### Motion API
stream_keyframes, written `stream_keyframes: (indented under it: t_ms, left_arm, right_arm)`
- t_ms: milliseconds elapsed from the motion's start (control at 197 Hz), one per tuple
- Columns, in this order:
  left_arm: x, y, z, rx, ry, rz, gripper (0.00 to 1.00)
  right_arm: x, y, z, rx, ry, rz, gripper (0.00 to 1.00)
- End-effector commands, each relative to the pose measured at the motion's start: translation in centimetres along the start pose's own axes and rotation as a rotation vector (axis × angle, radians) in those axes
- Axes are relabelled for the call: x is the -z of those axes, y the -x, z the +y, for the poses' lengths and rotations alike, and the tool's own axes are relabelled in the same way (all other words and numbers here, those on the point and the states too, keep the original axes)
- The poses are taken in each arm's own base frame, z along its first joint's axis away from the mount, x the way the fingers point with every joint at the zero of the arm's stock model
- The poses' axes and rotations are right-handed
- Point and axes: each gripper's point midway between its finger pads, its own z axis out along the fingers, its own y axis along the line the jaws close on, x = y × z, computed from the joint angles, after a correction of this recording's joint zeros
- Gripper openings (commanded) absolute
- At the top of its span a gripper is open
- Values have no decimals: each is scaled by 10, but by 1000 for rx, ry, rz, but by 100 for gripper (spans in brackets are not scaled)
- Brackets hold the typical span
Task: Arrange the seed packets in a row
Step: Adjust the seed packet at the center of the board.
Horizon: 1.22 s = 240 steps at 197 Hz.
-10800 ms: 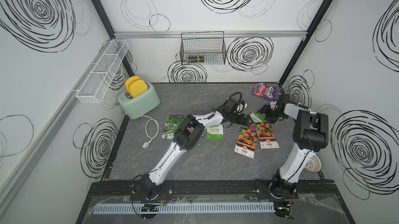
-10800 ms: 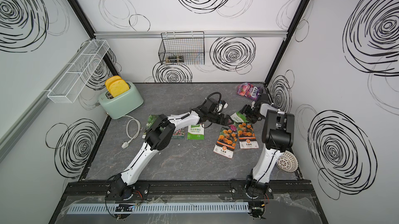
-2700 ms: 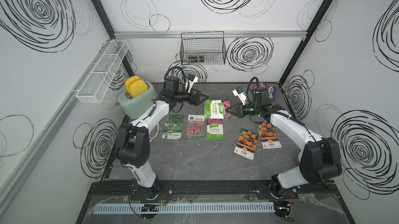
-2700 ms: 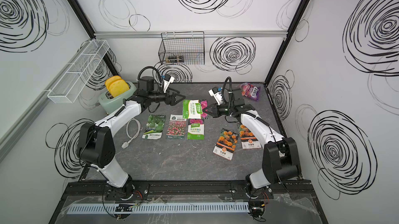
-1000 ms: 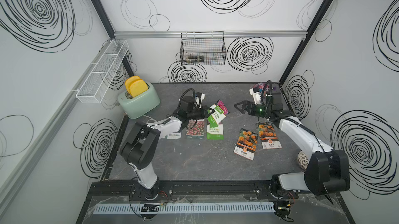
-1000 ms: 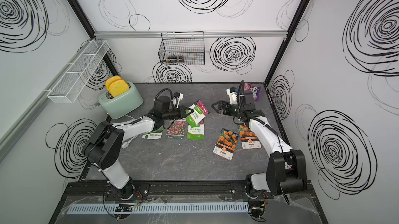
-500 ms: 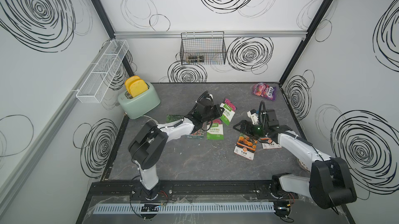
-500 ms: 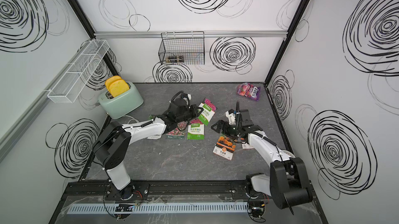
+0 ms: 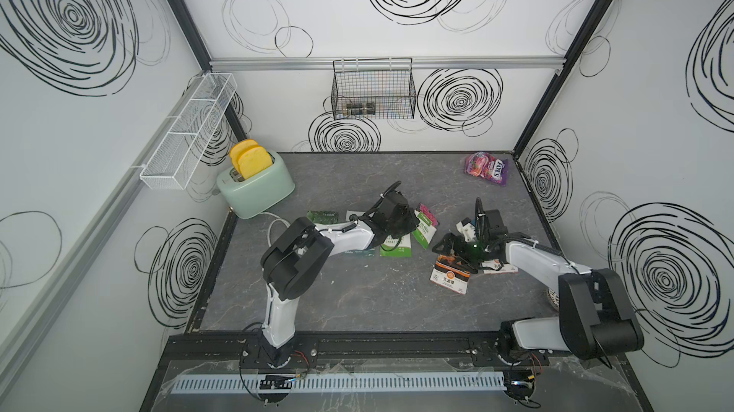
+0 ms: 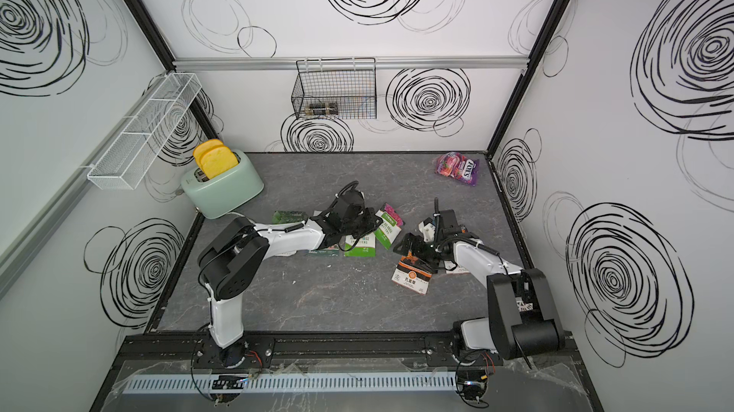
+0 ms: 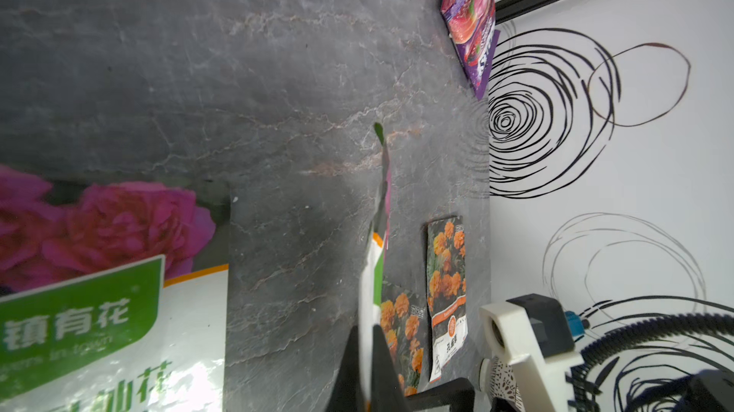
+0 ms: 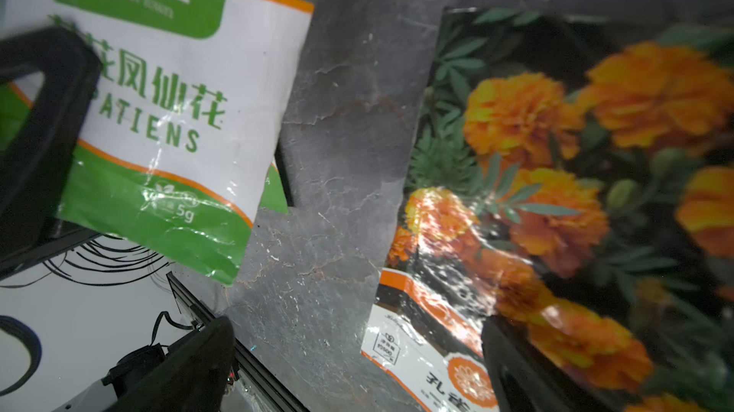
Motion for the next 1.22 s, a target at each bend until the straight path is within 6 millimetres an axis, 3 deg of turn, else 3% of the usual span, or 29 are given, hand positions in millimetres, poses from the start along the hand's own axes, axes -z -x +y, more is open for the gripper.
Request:
stream_keyframes:
  t_ms: [0, 192, 537, 673, 785, 805, 977, 1139, 1210]
  left_arm:
    - [-4, 6, -13, 36, -20, -30, 0]
    - [-14, 0, -6, 67, 7, -28, 0]
    - [-30, -16, 10, 187, 48, -64, 0]
    - [-35, -22, 13, 229, 68, -88, 0]
    - [-38, -28, 17, 265, 92, -111, 3]
    - [-40, -29, 18, 269, 96, -112, 8]
    - [-49, -39, 22, 295, 124, -109, 22]
    - [-54, -48, 30, 328, 148, -103, 36]
    - [-52, -48, 30, 325, 149, -106, 46]
  right_arm:
    - [-1, -9, -15, -55, -18, 16, 98]
    - [4, -5, -31, -94, -57, -11, 98]
    - [50, 18, -49, -137, -135, -187, 98]
    - [66, 25, -39, -132, -112, -237, 98]
    - [82, 34, -18, -80, -57, -289, 98]
    - [84, 35, -14, -71, -47, -295, 98]
    - [94, 37, 7, -45, 29, -302, 98]
    - [94, 34, 9, -36, 37, -296, 98]
    - [93, 33, 8, -33, 37, -292, 98]
